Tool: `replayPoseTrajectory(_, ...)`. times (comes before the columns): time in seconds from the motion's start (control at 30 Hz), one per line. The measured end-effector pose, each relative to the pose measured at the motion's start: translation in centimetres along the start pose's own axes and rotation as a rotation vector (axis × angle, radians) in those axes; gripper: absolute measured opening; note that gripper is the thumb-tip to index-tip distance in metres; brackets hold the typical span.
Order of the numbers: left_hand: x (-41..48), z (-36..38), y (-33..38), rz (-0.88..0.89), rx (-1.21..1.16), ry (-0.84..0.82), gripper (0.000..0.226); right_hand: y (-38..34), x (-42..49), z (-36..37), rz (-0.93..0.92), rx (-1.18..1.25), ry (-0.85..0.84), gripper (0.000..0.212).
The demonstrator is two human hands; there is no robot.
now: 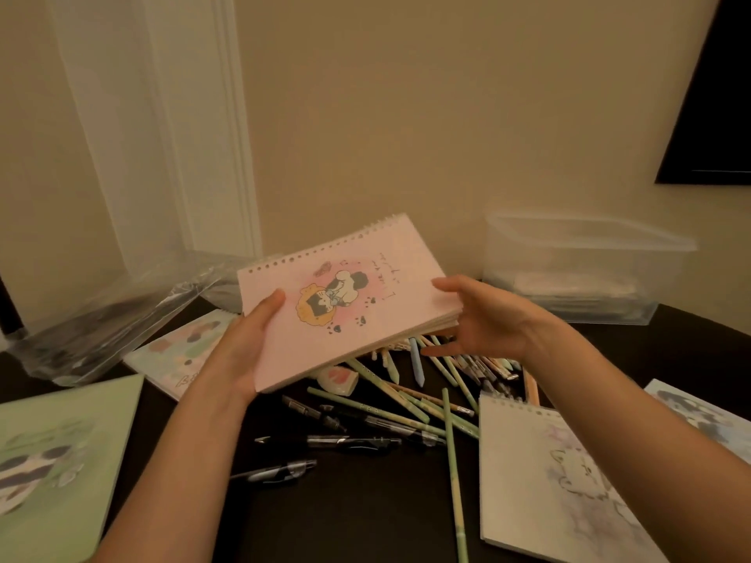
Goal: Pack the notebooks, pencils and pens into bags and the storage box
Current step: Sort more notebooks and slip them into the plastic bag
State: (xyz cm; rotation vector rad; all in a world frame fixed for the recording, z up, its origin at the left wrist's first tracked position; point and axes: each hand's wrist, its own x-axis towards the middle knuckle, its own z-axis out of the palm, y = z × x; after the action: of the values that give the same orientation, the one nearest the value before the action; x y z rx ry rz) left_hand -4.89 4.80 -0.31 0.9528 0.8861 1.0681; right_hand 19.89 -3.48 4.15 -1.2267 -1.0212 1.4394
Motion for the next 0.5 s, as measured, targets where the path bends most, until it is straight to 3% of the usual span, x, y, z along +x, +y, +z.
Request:
replayPoseTrajectory(0.17,-0.3,-0.8,0.0,-0.038,0.049,-0.072,0.024,0.4,-0.3,0.1,0.068,0.07,0.015,0.061)
replayPoseTrajectory(0.37,-0.6,-0.7,0.2,-0.062,0.135,-0.136,0.026,2.0,-0.1,0.8,0.074,0.119,0.095,0.018)
replayPoseTrajectory(0.5,-0.5,-0.4,0.0,-0.079,0.177,-0.096,0.032,3.2,0.3,0.6,0.068,0.09,0.158,0.02)
